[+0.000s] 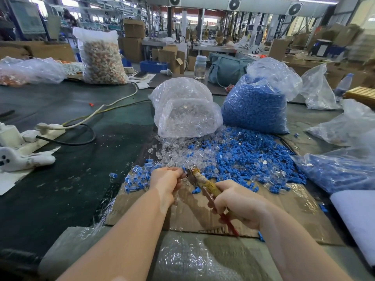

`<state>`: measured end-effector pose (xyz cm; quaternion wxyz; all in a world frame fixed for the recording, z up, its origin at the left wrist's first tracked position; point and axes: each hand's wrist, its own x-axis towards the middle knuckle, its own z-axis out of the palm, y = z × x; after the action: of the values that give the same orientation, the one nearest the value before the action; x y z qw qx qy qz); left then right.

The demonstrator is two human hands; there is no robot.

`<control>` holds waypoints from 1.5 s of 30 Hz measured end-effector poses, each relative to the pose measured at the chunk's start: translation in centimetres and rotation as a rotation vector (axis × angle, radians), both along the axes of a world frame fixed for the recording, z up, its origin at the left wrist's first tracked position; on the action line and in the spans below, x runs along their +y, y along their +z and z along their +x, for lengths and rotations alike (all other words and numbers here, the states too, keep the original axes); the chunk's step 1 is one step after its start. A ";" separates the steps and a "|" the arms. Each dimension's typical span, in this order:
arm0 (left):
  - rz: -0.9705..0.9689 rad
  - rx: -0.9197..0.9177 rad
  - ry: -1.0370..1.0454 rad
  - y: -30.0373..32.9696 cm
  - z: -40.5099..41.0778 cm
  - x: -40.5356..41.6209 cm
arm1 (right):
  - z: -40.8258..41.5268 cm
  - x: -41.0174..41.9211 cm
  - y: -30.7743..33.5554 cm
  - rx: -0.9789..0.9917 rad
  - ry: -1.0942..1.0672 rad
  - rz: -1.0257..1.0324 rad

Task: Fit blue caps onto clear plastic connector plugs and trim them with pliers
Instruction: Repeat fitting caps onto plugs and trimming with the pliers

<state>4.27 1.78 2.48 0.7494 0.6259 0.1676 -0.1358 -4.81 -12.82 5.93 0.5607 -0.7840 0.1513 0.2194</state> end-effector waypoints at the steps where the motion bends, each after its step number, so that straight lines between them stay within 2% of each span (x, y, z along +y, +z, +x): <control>1: -0.006 0.003 0.004 0.0 0.0 0.1 | 0.0 0.0 0.0 -0.004 -0.018 0.002; 9: -0.086 -0.003 0.007 0.5 -0.3 0.0 | -0.3 0.1 -0.3 -0.008 -0.042 0.082; 23: 0.130 -0.132 -0.074 0.9 -0.8 -0.2 | -0.5 -0.3 0.0 -0.019 0.020 0.092; 31: 0.196 -0.154 -0.074 1.1 -1.0 -0.3 | -0.3 0.0 0.1 -0.020 0.046 0.023; 40: 0.119 -0.101 -0.039 0.9 -0.9 -0.2 | -0.2 0.5 -0.3 -0.053 0.075 -0.128; 45: 0.078 -0.083 0.005 0.2 -0.6 -0.6 | -0.2 0.8 -0.2 -0.081 0.059 -0.118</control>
<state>3.63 1.21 2.68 0.7312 0.6593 0.1430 -0.1010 -5.01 -12.05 5.73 0.5125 -0.8280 0.1180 0.1945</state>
